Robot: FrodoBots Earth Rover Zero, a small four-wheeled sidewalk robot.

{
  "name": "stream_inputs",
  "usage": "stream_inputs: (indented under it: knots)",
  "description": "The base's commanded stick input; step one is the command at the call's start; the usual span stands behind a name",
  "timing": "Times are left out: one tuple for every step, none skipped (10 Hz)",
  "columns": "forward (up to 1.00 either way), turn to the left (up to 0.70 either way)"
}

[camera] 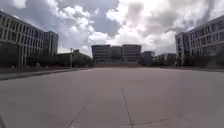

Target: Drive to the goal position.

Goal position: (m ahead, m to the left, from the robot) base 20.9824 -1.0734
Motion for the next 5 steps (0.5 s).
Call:
stream_inputs:
  knots:
    - [1.0, 0.0]
    - [1.0, 0.0]
    - [1.0, 0.0]
    - [1.0, 0.0]
    - [1.0, 0.0]
